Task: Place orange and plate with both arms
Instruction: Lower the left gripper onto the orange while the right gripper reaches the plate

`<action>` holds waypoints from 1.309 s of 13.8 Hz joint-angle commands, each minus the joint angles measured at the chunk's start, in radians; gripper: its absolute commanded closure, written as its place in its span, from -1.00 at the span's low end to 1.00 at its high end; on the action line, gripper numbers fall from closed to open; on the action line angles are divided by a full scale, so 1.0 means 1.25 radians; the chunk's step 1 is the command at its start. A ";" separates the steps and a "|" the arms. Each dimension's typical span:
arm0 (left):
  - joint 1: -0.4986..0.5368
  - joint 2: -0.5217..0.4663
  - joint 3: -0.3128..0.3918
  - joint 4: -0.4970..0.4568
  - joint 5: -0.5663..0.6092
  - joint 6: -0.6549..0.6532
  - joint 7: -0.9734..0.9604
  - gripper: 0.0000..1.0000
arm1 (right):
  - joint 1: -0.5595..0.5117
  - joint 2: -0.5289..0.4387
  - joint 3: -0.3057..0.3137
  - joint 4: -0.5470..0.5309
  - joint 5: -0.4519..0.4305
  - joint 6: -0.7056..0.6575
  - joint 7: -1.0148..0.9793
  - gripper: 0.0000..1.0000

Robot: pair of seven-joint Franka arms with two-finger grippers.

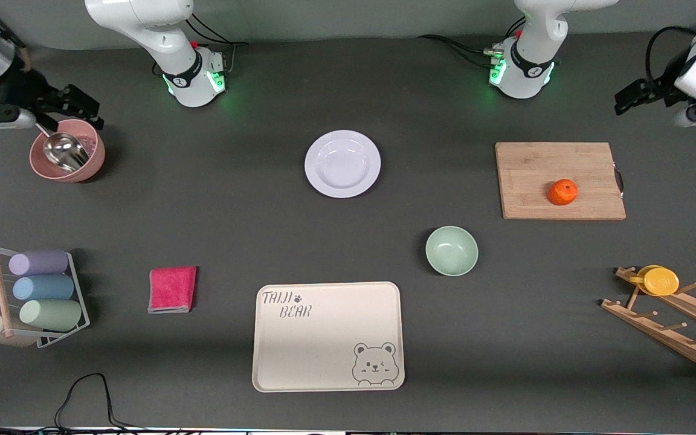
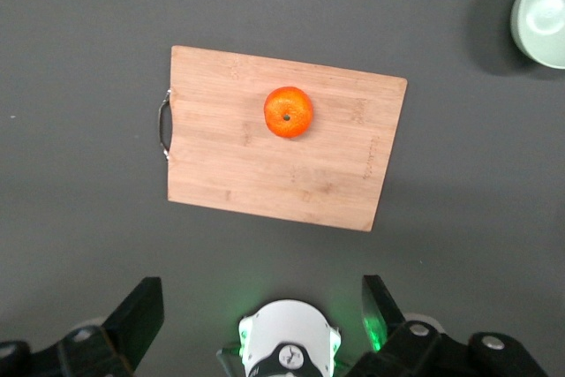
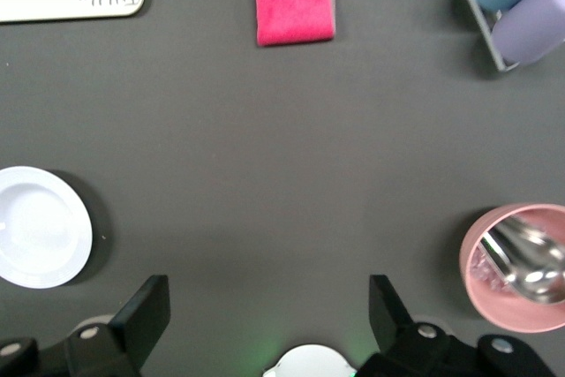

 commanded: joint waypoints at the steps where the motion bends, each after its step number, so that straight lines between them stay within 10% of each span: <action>1: 0.002 0.000 0.006 -0.144 -0.003 0.163 0.018 -1.00 | 0.014 -0.045 -0.001 -0.058 0.010 0.032 0.039 -1.00; 5: 0.004 0.151 0.006 -0.186 -0.003 0.330 0.018 -1.00 | 0.013 -0.026 -0.001 -0.062 0.038 0.025 0.008 -1.00; 18: 0.032 0.426 0.006 -0.207 -0.059 0.588 0.039 -1.00 | 0.017 0.089 -0.070 -0.384 0.631 0.204 -0.416 -1.00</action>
